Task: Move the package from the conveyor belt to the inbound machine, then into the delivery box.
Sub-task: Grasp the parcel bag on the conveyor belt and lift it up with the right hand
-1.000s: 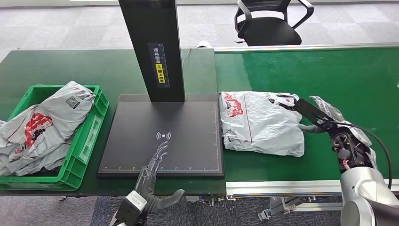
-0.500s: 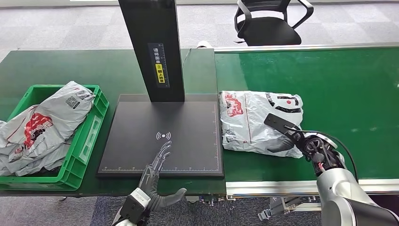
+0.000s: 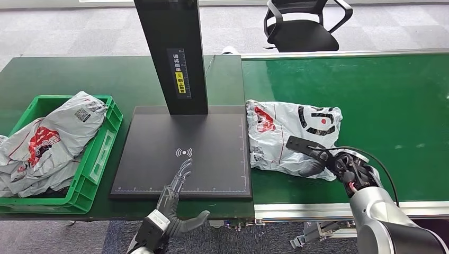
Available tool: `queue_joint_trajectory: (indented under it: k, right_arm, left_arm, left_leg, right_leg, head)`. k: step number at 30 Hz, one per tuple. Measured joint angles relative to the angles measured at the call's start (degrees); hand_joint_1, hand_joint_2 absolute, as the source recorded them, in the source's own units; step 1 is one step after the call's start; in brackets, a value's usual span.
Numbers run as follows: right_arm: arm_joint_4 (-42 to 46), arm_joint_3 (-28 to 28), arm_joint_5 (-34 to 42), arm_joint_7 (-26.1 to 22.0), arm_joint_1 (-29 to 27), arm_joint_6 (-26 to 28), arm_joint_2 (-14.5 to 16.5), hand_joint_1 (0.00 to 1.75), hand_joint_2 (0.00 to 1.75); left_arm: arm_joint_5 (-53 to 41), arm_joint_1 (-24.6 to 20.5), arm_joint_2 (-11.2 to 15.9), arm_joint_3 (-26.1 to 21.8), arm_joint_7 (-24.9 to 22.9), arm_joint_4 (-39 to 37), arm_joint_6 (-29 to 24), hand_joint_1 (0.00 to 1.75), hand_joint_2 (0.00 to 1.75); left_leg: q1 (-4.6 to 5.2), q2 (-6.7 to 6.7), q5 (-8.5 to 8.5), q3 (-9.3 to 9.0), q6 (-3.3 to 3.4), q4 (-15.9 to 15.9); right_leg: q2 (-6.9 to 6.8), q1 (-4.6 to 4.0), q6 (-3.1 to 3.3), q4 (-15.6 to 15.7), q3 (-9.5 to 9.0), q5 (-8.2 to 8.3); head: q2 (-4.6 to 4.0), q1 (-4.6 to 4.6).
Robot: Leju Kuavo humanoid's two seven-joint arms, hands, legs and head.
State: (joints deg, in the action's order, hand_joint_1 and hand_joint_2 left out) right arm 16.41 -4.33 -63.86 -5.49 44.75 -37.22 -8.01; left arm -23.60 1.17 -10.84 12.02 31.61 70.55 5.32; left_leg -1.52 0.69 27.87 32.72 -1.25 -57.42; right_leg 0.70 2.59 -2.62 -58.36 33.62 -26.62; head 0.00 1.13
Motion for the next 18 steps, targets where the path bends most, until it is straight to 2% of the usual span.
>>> queue_joint_trajectory:
  k: [5,9,11,13,18]
  right_arm:
    - [-0.09,1.09,-0.5,-0.4,-0.1,1.75,0.11,1.71,1.75]
    - [-0.28,1.37,-0.86,-1.21,-0.42,5.98,0.52,1.75,1.75]
    - [-0.27,1.35,0.13,-2.28,-0.73,10.99,1.02,1.75,1.75]
    - [-0.14,1.18,2.43,-4.4,-0.95,18.26,1.76,1.75,1.75]
    - [1.84,-1.15,11.48,-12.05,-0.2,35.32,3.73,1.75,1.75]
  left_arm:
    - [0.04,0.26,0.01,0.0,-0.02,0.0,-0.01,0.0,1.75]
    - [0.19,0.56,0.01,0.0,-0.02,0.05,-0.02,0.0,1.75]
    - [0.25,0.96,0.02,0.0,-0.02,0.26,-0.09,0.0,1.75]
    - [0.27,1.61,0.02,-0.01,-0.02,0.74,-0.26,0.0,1.75]
    - [0.06,3.53,0.03,-0.07,-0.02,2.4,-1.06,0.0,1.75]
  left_leg:
    - [0.0,0.0,0.0,-0.04,0.0,0.0]
    - [0.0,0.0,0.0,-0.03,0.0,0.01]
    - [0.0,0.01,0.0,0.01,0.0,0.01]
    - [0.0,0.02,0.0,0.05,0.0,0.01]
    - [0.0,0.0,0.0,0.09,0.0,0.01]
  right_leg:
    - [0.0,0.0,0.0,0.0,-0.03,0.0]
    - [0.0,0.0,0.0,-0.01,-0.03,0.0]
    - [0.01,0.0,0.0,-0.01,-0.02,0.0]
    - [0.01,0.0,0.0,-0.02,0.01,0.0]
    - [0.01,0.0,0.0,-0.02,0.06,0.0]
  head:
    - [0.0,0.0]
    - [0.0,-0.01]
    - [0.0,0.0]
    - [0.0,-0.01]
    - [0.0,0.0]
